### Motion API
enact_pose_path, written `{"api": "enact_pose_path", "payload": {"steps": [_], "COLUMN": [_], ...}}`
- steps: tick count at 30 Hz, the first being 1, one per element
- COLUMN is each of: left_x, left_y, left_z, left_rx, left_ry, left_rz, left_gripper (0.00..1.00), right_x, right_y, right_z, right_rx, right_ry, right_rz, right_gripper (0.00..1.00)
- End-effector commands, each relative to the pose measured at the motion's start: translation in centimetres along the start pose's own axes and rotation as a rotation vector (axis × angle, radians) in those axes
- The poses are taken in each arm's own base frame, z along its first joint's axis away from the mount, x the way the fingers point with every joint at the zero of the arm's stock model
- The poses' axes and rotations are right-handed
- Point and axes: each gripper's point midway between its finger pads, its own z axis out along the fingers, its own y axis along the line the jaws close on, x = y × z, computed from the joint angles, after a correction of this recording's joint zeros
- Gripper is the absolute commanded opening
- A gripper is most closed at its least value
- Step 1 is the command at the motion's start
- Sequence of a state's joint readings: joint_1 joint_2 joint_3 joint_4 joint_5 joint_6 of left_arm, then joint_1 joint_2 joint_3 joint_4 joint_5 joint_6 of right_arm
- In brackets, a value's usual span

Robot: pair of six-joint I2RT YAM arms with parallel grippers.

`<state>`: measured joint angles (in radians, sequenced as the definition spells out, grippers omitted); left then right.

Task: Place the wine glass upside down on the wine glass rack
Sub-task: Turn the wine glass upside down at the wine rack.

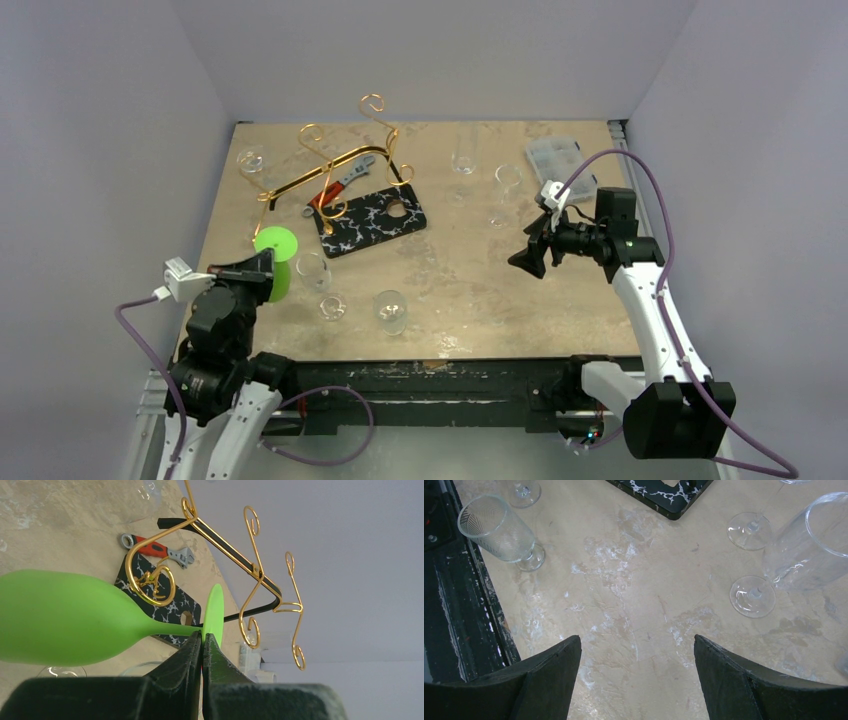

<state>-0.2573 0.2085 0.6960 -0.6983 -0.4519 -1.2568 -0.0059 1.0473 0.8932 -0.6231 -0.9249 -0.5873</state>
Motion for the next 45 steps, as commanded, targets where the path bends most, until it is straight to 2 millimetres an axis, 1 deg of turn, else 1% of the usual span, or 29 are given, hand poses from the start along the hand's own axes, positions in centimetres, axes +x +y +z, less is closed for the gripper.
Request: {"api": "enact_pose_path", "payload": {"steps": [1, 16, 25, 34, 41, 45], "left_x": [-0.1, 0.9, 1.4, 0.7, 0.7, 0.9], "left_y": [-1.6, -2.7, -3.7, -4.2, -4.5, -4.2], "left_z": [0.7, 2.2, 3.2, 4.3, 5.7, 6.4], "left_rx": [0.045, 0.067, 0.093, 0.094, 0.096, 0.096], "left_ry": [-0.007, 0.016, 0.025, -0.025, -0.033, -0.028], "left_rz": [-0.037, -0.067, -0.078, -0.090, -0.103, -0.110], "left_gripper": [0.00, 0.00, 0.00, 0.00, 0.00, 0.00], "right_x": [-0.5, -0.4, -0.5, -0.5, -0.5, -0.5], "right_y": [-0.2, -0.2, -0.2, -0.2, -0.2, -0.2], "right_z": [-0.2, -0.2, -0.2, -0.3, -0.3, -0.3], "right_rx": [0.012, 0.010, 0.011, 0.012, 0.013, 0.012], "right_ry": [-0.009, -0.006, -0.006, -0.007, -0.006, -0.005], "right_rz": [-0.031, -0.031, -0.034, -0.035, -0.036, -0.036], "right_gripper": [0.80, 0.80, 0.80, 0.80, 0.80, 0.80]}}
